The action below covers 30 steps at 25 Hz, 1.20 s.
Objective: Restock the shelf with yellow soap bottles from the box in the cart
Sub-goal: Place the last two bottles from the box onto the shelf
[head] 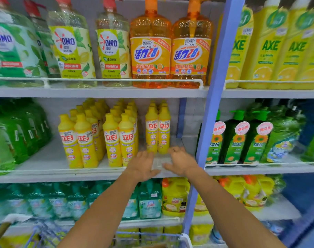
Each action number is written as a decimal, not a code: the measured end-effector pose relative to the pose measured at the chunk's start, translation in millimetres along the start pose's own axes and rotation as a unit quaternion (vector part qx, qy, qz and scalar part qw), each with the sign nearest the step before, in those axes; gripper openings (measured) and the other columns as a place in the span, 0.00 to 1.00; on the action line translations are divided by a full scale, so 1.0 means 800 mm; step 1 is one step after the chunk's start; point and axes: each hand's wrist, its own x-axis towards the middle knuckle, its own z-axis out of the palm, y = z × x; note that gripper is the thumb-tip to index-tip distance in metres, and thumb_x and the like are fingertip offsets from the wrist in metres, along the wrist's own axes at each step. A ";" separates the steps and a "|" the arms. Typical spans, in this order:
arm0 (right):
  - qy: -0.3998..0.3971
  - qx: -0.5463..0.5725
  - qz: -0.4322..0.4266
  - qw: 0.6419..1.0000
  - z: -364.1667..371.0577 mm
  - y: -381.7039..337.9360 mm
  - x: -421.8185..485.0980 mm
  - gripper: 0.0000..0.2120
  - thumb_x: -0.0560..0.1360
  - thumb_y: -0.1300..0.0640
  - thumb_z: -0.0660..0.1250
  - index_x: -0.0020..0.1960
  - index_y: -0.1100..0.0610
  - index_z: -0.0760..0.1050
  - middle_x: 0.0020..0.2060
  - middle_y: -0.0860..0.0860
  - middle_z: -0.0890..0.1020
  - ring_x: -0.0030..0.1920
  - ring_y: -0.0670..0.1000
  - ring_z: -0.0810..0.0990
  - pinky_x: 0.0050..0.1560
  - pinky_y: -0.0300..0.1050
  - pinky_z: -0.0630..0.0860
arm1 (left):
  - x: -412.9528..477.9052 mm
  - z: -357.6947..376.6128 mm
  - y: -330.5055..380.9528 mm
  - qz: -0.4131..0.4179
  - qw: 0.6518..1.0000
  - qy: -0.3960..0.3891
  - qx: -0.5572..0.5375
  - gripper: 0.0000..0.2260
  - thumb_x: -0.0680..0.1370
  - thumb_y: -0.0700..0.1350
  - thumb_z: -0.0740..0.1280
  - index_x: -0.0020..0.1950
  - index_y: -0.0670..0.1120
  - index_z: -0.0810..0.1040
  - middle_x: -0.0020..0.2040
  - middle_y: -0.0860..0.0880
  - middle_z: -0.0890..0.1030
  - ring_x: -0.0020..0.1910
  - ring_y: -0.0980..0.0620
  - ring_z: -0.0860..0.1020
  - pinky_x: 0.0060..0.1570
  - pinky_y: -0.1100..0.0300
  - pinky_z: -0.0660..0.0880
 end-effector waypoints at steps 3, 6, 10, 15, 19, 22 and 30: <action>0.007 -0.031 -0.023 0.999 -0.007 -0.039 -0.052 0.38 0.75 0.33 0.64 0.75 0.55 0.64 0.71 0.57 0.69 0.71 0.60 0.67 0.68 0.55 0.70 | -0.065 -0.011 -0.016 0.015 1.000 0.007 0.020 0.38 0.76 0.68 0.61 0.78 0.46 0.57 0.74 0.41 0.67 0.72 0.40 0.67 0.69 0.46 0.67; 0.003 -0.044 -0.028 0.999 0.006 -0.106 -0.106 0.41 0.76 0.32 0.63 0.79 0.56 0.59 0.76 0.58 0.64 0.75 0.61 0.63 0.73 0.56 0.66 | -0.145 -0.004 -0.055 0.005 0.999 0.005 0.033 0.40 0.76 0.70 0.59 0.79 0.45 0.57 0.74 0.40 0.67 0.72 0.39 0.67 0.69 0.45 0.67; -0.014 -0.075 -0.078 0.994 0.058 -0.215 -0.158 0.42 0.76 0.32 0.62 0.80 0.57 0.57 0.78 0.59 0.62 0.76 0.61 0.62 0.73 0.57 0.66 | -0.254 0.035 -0.121 -0.030 0.999 -0.007 0.038 0.42 0.76 0.72 0.58 0.79 0.44 0.58 0.74 0.40 0.66 0.73 0.39 0.66 0.71 0.43 0.66; -0.056 -0.072 -0.127 0.988 0.134 -0.321 -0.197 0.40 0.77 0.34 0.62 0.80 0.56 0.58 0.78 0.57 0.63 0.77 0.59 0.62 0.73 0.58 0.66 | -0.352 0.089 -0.184 -0.094 0.993 -0.071 0.022 0.41 0.76 0.71 0.59 0.80 0.45 0.57 0.75 0.39 0.65 0.74 0.38 0.64 0.72 0.41 0.63; -0.100 -0.087 -0.129 0.983 0.214 -0.332 -0.217 0.39 0.77 0.34 0.62 0.79 0.55 0.57 0.78 0.57 0.62 0.78 0.61 0.59 0.75 0.61 0.62 | -0.384 0.148 -0.191 -0.115 0.987 -0.112 -0.006 0.41 0.75 0.71 0.59 0.78 0.45 0.60 0.74 0.39 0.67 0.74 0.38 0.64 0.72 0.41 0.63; -0.139 -0.075 -0.114 0.981 0.269 -0.311 -0.231 0.39 0.76 0.34 0.64 0.79 0.55 0.58 0.76 0.57 0.64 0.77 0.61 0.60 0.75 0.61 0.61 | -0.392 0.205 -0.174 -0.123 0.981 -0.147 -0.025 0.42 0.73 0.72 0.59 0.78 0.45 0.60 0.76 0.40 0.65 0.76 0.39 0.62 0.74 0.41 0.60; -0.255 -0.040 -0.092 0.962 0.455 -0.227 -0.252 0.37 0.74 0.34 0.64 0.75 0.55 0.64 0.70 0.56 0.70 0.71 0.60 0.68 0.68 0.59 0.70 | -0.388 0.390 -0.138 -0.139 0.952 -0.267 -0.051 0.36 0.75 0.68 0.63 0.75 0.47 0.63 0.71 0.41 0.70 0.71 0.39 0.67 0.71 0.45 0.64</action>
